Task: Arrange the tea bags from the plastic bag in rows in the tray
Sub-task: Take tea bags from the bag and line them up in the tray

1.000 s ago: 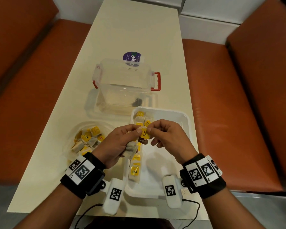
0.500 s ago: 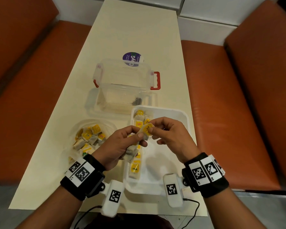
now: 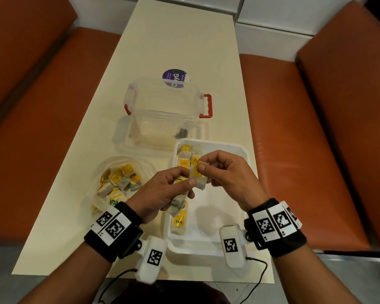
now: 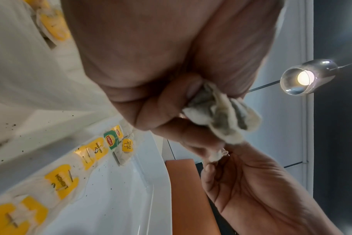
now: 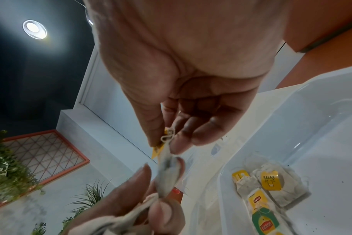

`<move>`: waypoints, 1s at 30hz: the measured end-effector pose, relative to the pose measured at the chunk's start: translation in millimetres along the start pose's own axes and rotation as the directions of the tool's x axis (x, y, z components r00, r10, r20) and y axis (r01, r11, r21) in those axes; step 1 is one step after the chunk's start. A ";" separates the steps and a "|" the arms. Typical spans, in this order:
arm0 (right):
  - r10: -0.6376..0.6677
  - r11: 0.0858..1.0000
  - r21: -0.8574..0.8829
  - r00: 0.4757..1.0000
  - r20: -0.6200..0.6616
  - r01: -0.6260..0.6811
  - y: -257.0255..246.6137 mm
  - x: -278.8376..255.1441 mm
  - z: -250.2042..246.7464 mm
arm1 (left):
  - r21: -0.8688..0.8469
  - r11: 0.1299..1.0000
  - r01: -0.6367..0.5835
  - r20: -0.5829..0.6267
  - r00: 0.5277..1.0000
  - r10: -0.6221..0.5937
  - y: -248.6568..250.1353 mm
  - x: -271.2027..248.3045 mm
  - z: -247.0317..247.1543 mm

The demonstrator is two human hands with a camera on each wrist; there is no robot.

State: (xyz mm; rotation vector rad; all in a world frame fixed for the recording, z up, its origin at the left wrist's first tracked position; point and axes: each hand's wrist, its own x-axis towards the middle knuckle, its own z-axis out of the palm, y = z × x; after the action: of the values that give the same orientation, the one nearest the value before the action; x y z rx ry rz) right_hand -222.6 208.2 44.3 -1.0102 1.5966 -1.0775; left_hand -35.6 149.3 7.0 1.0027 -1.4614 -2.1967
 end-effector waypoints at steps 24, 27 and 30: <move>0.098 0.994 0.054 0.992 -0.082 -0.094 17.8 23.6 -7.0 | -0.045 0.997 0.066 -0.208 0.975 -0.074 -7.2 -3.3 2.3; 0.115 0.992 0.053 0.991 -0.075 -0.112 21.5 29.8 -10.1 | -0.086 0.994 0.065 -0.214 0.973 -0.082 -9.5 -8.6 -2.7; 0.131 0.991 0.041 0.990 -0.052 -0.129 25.5 36.8 -11.6 | -0.139 0.988 0.074 -0.223 0.969 -0.104 -11.3 -13.6 -6.2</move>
State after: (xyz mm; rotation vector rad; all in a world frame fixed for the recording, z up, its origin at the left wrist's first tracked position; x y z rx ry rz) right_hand -245.5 182.7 13.1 -0.8457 1.6560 -1.0498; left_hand -20.3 158.2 0.5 1.2512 -1.1771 -2.1209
